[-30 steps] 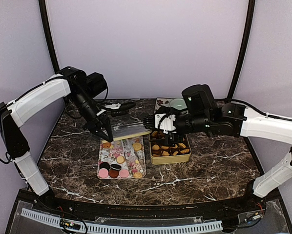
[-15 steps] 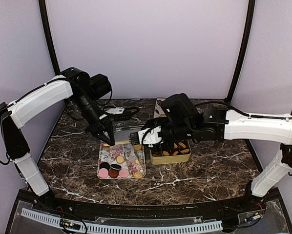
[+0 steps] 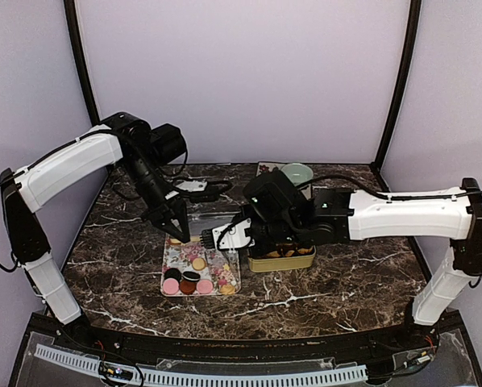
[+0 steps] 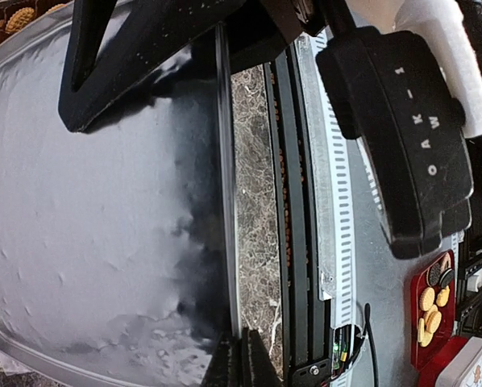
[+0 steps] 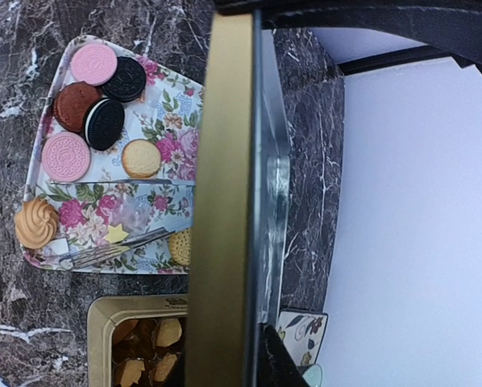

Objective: Pack the cookies
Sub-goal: Pass from the left arm to the right, then put down the box lid in the packing box.

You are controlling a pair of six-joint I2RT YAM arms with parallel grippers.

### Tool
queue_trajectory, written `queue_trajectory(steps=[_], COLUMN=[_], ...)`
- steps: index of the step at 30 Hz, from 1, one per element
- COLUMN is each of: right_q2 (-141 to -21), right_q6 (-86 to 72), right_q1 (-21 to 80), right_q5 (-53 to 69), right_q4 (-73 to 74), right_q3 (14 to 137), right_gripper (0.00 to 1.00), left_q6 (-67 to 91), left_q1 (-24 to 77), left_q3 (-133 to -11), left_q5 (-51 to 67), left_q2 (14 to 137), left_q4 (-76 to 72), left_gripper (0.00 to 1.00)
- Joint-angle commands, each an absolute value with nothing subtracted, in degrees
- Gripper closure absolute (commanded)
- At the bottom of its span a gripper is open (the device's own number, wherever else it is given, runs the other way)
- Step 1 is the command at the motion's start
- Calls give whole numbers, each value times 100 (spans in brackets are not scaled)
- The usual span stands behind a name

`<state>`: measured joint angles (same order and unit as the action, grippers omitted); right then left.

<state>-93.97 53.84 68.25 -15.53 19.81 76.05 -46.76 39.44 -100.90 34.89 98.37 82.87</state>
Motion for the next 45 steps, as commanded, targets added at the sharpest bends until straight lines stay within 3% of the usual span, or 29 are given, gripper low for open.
queue_trajectory(steps=[1, 8, 11, 12, 14, 16, 27, 36, 41, 45], right_q2=[-9349, -9339, -9342, -9332, -9285, -9218, -8804, -8842, -8610, -8267], right_q6=[5280, 5114, 5031, 5009, 4965, 4934, 3130, -1429, -3951, -4647], right_q1=[6903, 6961, 6960, 6962, 6959, 6948, 6219, 4240, 3241, 2896], right_q5=[-2139, -2410, -2505, -2535, -2575, -2620, -1685, 1505, 3171, 3427], right_q4=[1243, 843, 794, 784, 726, 620, 573, 554, -767, -1548], right_q3=[7518, 7409, 7409, 7405, 7373, 7321, 7393, 7907, 6792, 5771], right_gripper=[86, 96, 98, 99, 99, 100, 100, 100, 100, 100], left_q6=[-4688, -4646, -4560, -4531, -4425, -4370, -2648, -2008, -2055, -2235], left_q1=[3973, 3973, 3973, 3973, 3966, 3887, 1717, 1575, 1609, 1887], left_q3=[-10270, -10314, -10342, -10350, -10378, -10362, -10672, -10490, -9894, -9576], left_q5=[3519, 3428, 3216, 3091, 2895, 2756, 3266, 3645, 4163, 4054], left_q2=[9798, 9824, 9822, 9799, 9732, 9588, 8976, 9248, 9351, 9479], left_q4=[8385, 8376, 8308, 8284, 8131, 7853, 5358, 5371, 5262, 5113], left_gripper=[100, 99, 70, 58, 22, 2, 1, 1, 1, 1])
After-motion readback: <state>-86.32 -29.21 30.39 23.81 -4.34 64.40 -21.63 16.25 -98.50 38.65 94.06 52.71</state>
